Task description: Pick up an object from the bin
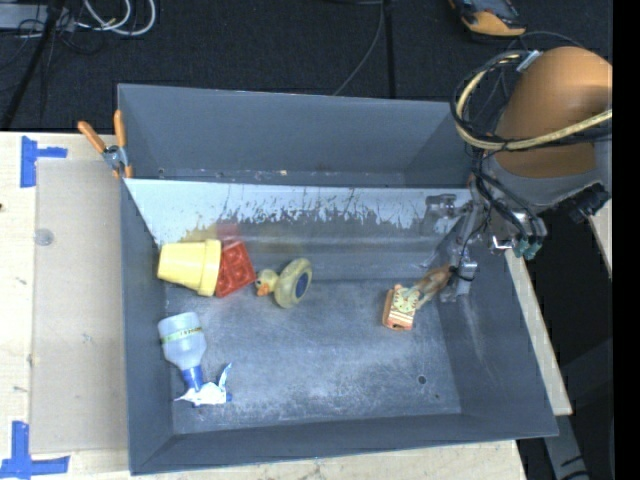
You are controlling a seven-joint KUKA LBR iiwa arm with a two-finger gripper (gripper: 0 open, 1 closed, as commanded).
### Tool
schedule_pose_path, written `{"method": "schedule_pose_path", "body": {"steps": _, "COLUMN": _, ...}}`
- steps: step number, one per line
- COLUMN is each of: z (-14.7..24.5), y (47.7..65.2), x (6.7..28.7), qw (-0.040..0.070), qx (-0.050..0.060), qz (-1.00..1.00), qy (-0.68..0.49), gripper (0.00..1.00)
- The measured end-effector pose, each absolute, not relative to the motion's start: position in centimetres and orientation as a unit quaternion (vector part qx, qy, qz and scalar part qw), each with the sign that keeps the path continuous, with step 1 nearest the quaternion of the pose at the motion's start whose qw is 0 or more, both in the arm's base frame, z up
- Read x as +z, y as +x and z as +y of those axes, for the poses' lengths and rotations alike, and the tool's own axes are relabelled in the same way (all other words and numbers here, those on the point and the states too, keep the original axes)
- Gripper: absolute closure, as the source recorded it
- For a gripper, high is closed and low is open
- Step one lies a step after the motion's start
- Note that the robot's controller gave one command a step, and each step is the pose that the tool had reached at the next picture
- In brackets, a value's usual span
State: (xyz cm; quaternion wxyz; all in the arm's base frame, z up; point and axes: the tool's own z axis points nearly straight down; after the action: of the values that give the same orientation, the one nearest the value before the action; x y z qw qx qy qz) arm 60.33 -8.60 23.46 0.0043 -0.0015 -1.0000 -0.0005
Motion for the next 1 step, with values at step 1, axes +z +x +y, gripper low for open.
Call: {"method": "schedule_pose_path", "body": {"steps": 1, "z": -8.56, "y": 60.46, "x": 23.95, "qw": 0.0, "qx": 0.0, "qz": -1.0, "qy": -0.001, "gripper": 0.0}}
